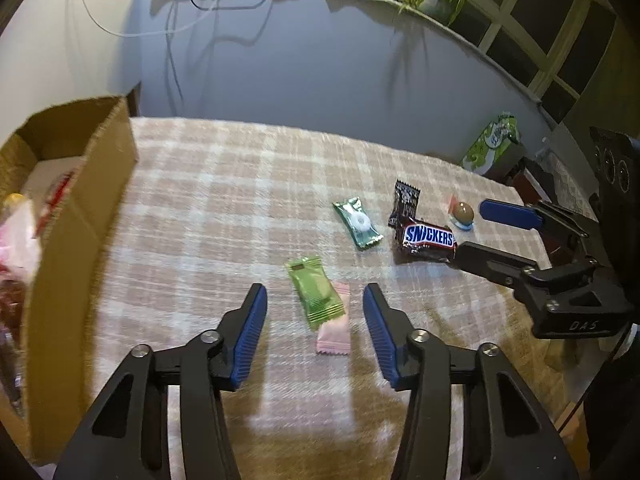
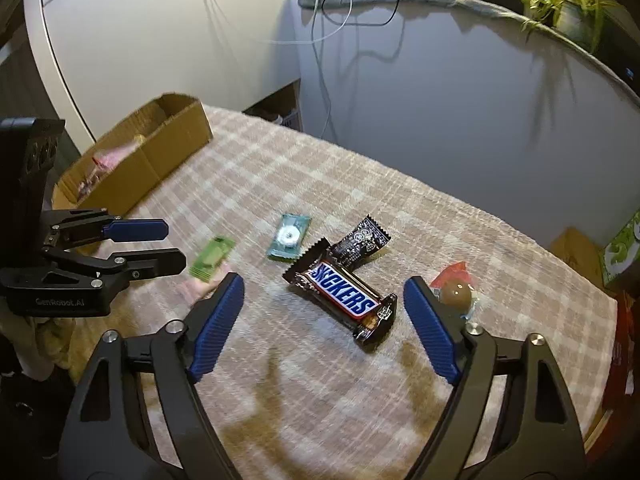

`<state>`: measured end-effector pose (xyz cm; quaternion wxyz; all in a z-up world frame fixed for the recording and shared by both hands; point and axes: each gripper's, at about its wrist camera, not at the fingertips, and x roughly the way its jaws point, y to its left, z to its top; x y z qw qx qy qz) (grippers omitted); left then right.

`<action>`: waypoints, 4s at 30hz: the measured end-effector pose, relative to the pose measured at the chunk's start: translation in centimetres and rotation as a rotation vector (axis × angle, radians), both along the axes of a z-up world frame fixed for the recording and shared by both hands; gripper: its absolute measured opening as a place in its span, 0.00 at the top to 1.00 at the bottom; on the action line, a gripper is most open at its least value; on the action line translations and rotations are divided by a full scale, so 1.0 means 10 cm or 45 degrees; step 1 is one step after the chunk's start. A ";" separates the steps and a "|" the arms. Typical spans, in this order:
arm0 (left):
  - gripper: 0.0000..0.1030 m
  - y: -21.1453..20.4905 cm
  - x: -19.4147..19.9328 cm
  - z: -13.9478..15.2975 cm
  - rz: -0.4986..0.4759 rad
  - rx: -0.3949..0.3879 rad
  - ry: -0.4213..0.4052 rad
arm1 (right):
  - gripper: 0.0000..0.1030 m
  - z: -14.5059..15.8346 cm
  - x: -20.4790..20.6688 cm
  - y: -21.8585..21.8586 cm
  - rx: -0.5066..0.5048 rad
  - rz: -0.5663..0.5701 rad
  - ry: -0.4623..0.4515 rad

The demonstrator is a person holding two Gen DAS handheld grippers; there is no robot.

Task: Organize snacks
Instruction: 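Grasp the green and pink candy packets with the left gripper while the right grasps a Snickers bar, then lift the pink packet with the left gripper while the right lifts the Snickers bar, then carry the pink packet and Snickers bar with both grippers over the box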

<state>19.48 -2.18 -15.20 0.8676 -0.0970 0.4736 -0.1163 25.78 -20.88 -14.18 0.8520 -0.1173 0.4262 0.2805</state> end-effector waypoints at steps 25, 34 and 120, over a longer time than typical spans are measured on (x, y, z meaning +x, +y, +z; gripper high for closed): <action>0.79 -0.37 0.21 -0.21 -0.089 0.199 0.001 | 0.56 -0.43 0.28 0.13 -0.131 0.078 0.096; 0.92 -0.34 0.18 -0.15 -0.080 0.198 -0.021 | 0.71 -0.38 0.21 0.04 -0.119 0.022 0.106; 0.83 0.52 -0.69 0.64 0.006 0.199 -0.410 | 0.71 0.32 -0.21 0.54 0.060 0.047 -0.098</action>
